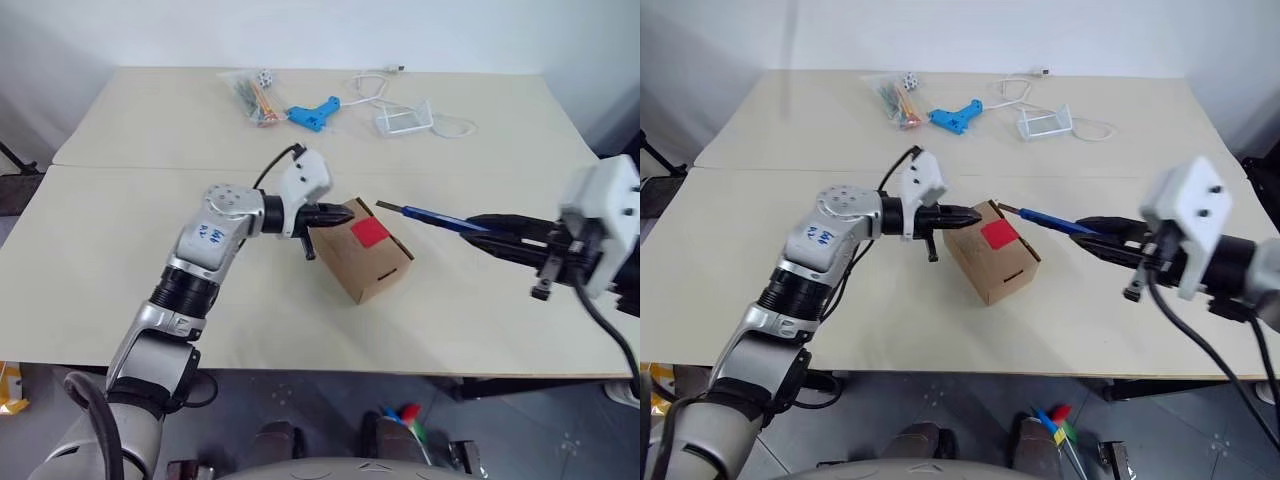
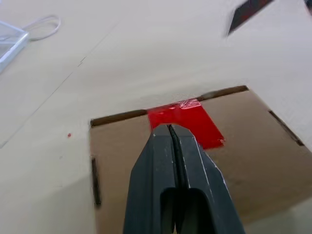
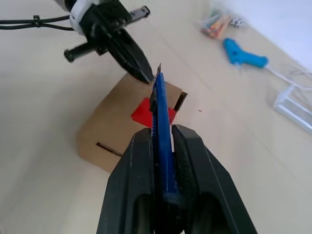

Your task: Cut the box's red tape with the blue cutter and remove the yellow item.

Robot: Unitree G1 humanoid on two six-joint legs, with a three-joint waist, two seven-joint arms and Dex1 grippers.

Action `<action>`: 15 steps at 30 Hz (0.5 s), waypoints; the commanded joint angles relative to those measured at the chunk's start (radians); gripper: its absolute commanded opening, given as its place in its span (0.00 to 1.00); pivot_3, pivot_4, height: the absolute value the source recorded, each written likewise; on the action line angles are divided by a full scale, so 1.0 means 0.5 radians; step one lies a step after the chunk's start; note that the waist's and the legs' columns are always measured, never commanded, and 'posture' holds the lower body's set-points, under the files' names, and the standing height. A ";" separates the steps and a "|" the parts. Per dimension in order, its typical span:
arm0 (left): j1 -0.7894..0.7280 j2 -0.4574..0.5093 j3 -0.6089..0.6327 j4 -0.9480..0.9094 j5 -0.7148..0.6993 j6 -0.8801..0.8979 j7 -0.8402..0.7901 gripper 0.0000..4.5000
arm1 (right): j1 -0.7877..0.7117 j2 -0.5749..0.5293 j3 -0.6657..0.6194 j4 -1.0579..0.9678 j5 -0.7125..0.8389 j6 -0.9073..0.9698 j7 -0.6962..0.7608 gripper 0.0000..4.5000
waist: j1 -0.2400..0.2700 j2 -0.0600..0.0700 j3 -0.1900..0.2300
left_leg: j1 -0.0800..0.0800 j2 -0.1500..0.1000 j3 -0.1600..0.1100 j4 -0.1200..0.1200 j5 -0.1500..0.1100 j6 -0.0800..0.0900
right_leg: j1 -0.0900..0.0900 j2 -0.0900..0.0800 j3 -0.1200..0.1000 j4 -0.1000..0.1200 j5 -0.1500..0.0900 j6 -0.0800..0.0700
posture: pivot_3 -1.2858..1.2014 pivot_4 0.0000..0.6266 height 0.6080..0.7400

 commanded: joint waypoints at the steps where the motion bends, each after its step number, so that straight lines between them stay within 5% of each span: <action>1: 0.003 0.001 -0.028 -0.047 0.058 0.038 -0.012 0.00 | -0.177 0.013 0.097 0.008 0.043 0.168 -0.157 0.06 | -0.003 0.000 0.000 | -0.004 0.000 0.000 0.000 0.000 0.000 | -0.005 0.000 0.000 0.002 0.000 0.000 | 0.52 0.24 1.00; 15: 0.079 -0.033 -0.060 -0.201 0.107 0.294 0.056 0.00 | -0.677 0.227 0.406 -0.005 0.063 0.778 -0.593 0.06 | 0.012 0.000 0.000 | -0.006 0.003 -0.002 0.018 0.000 0.000 | -0.003 -0.001 0.001 0.010 0.000 0.000 | 0.52 0.24 1.00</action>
